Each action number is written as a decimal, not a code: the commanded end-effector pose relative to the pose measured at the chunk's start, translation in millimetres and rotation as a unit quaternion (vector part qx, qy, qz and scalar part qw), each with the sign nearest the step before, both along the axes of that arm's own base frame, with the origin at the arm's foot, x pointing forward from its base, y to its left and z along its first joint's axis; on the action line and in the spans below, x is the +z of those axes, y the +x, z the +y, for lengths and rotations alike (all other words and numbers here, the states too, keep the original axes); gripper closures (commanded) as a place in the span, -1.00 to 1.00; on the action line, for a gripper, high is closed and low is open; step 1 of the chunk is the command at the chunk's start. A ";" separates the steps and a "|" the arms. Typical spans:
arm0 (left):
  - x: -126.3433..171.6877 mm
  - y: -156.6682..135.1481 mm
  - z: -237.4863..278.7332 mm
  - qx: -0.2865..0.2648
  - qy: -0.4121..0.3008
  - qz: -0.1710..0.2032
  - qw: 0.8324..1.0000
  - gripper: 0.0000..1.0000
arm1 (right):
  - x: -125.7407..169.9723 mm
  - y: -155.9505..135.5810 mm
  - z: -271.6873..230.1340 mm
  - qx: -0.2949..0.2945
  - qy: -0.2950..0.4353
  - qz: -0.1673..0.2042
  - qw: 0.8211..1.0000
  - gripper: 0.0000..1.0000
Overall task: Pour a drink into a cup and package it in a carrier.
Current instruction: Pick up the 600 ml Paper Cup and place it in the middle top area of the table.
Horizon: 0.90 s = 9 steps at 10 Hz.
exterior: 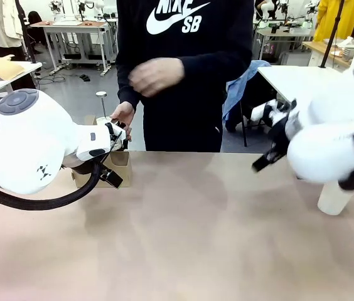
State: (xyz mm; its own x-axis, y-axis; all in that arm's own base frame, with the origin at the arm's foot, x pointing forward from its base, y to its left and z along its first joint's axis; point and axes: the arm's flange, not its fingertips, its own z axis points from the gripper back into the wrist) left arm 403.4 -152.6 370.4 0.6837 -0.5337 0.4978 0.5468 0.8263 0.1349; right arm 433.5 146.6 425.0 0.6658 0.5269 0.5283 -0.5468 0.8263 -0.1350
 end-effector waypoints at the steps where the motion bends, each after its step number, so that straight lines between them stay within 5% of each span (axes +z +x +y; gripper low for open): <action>1: 0.0 0.1 0.4 0.000 0.000 0.000 1.000 -1.00 | 56.2 41.8 -41.1 0.017 0.038 0.020 0.999 -1.00; 3: 0.0 0.1 0.4 0.000 0.000 0.000 1.000 -1.00 | 100.0 55.5 -113.2 0.091 0.096 0.012 0.991 -1.00; 5: 0.0 0.1 0.4 0.000 0.000 0.000 1.000 -1.00 | 106.2 44.0 -202.5 0.165 0.172 -0.019 0.971 -1.00; 9: 0.0 0.1 0.4 0.000 0.000 0.000 1.000 -1.00 | 21.6 10.8 -358.8 0.219 0.336 -0.125 0.907 -1.00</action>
State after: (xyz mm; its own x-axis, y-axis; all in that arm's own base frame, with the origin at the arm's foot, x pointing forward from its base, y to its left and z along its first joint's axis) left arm 403.4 -152.8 370.4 0.6834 -0.5342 0.4976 0.5468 0.8261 0.1359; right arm 412.4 -196.9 486.2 0.2611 0.2613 0.9293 -0.8265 0.5578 0.0754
